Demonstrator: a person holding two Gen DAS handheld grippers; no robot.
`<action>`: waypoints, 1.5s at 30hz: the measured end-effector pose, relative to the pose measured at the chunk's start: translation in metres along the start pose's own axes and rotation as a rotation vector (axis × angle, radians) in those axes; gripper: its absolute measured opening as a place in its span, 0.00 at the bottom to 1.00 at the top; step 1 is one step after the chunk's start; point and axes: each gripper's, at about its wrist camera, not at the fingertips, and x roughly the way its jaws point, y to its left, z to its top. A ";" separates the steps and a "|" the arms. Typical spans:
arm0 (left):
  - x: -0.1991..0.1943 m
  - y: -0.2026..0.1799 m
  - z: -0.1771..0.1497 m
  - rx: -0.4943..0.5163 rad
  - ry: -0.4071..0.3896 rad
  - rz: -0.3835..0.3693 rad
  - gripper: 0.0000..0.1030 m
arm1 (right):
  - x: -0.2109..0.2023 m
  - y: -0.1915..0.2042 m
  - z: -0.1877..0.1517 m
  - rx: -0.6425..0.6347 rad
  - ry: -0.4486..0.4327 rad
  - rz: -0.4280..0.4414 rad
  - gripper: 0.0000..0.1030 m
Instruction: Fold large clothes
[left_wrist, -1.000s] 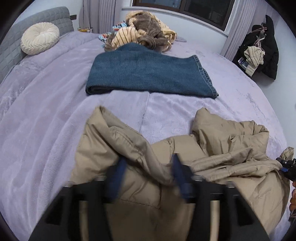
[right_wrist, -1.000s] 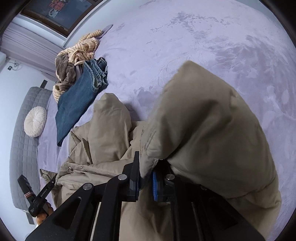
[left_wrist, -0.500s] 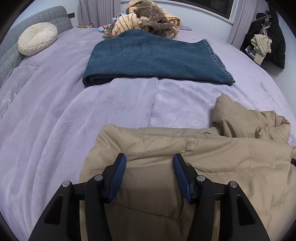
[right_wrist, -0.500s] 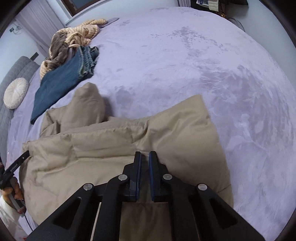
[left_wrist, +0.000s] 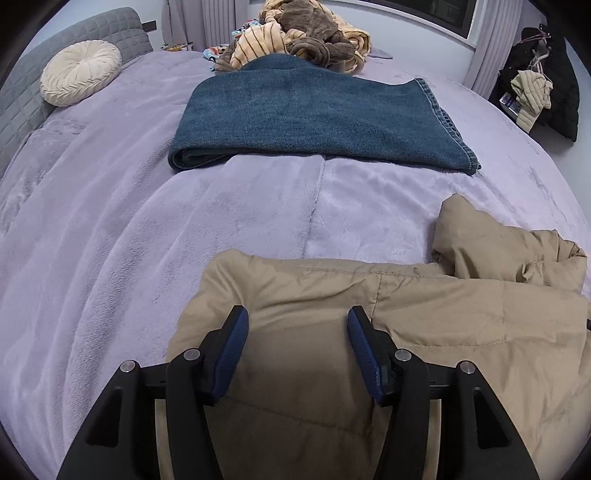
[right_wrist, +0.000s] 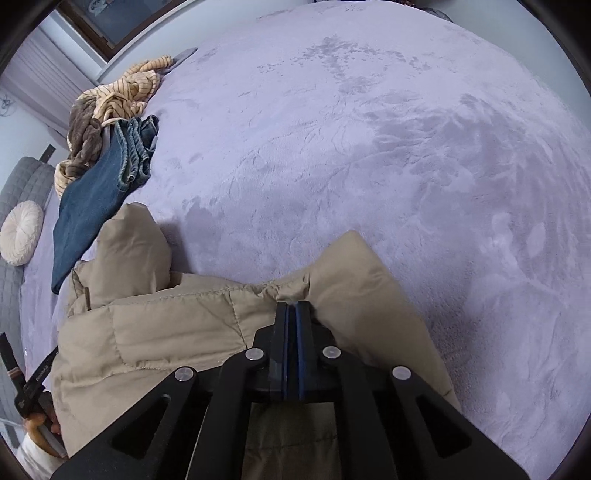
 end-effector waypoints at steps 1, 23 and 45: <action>-0.008 0.002 -0.002 -0.003 -0.002 0.000 0.84 | -0.009 0.001 -0.003 0.005 -0.009 0.011 0.07; -0.097 0.013 -0.103 -0.080 0.166 -0.021 1.00 | -0.108 0.012 -0.142 0.112 0.014 0.178 0.72; -0.078 0.050 -0.185 -0.427 0.304 -0.337 1.00 | -0.083 -0.037 -0.208 0.402 0.079 0.276 0.84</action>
